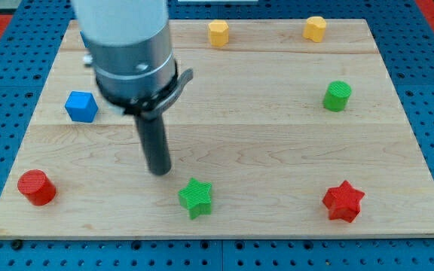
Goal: Place red circle parallel right to blue cube
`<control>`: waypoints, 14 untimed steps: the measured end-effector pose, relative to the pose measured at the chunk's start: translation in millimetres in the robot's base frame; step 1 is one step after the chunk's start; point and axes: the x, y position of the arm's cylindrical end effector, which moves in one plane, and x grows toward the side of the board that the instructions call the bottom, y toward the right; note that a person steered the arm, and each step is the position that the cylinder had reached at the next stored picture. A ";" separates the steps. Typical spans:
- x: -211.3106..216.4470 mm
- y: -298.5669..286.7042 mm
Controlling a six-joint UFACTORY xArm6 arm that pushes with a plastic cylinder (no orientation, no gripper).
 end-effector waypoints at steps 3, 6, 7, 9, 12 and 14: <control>70.4 -161.9; 22.0 -139.2; 1.0 -118.8; -47.8 -26.8; -95.7 -36.9; -95.7 -42.5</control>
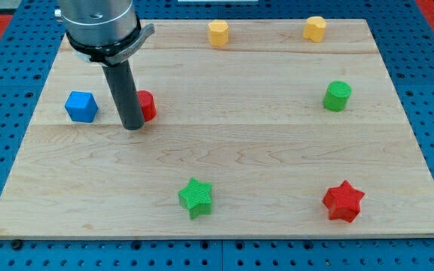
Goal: Place red circle parallel right to blue cube
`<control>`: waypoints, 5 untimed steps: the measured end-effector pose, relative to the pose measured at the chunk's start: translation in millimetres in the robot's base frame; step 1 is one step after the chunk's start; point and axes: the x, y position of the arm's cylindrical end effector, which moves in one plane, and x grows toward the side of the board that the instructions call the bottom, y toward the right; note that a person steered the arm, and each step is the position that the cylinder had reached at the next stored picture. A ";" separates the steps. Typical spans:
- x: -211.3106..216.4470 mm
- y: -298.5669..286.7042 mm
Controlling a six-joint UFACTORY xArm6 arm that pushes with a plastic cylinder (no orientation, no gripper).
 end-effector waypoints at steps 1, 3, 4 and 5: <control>0.0 -7.7; -0.3 -5.9; -0.3 9.7; -0.3 27.0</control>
